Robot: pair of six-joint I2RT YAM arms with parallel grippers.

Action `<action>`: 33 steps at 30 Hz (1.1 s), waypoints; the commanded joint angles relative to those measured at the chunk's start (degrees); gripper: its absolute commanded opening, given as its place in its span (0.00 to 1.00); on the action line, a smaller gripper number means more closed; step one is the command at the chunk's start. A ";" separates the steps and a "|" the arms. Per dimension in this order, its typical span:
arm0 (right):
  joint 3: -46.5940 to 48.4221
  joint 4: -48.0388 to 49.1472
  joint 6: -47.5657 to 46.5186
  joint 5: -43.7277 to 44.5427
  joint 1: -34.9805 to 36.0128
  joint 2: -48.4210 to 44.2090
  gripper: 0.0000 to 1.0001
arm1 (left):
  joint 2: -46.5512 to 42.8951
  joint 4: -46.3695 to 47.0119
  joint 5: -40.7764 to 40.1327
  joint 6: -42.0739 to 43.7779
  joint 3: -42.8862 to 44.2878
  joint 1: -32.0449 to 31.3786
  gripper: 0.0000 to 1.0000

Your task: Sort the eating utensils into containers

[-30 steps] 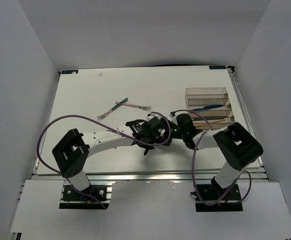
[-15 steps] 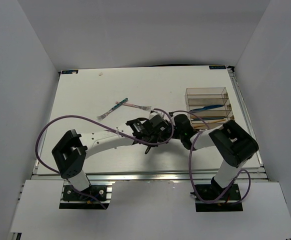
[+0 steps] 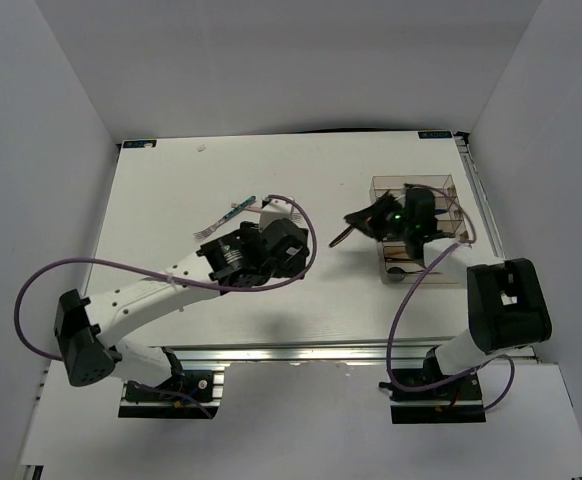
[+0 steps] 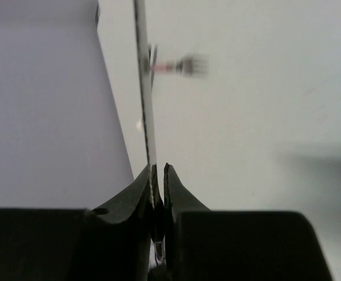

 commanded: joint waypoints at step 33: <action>26.82 -32.52 0.23 22.16 -22.36 13.41 0.00 | -7.70 1.34 -4.23 4.29 -9.14 -0.11 0.98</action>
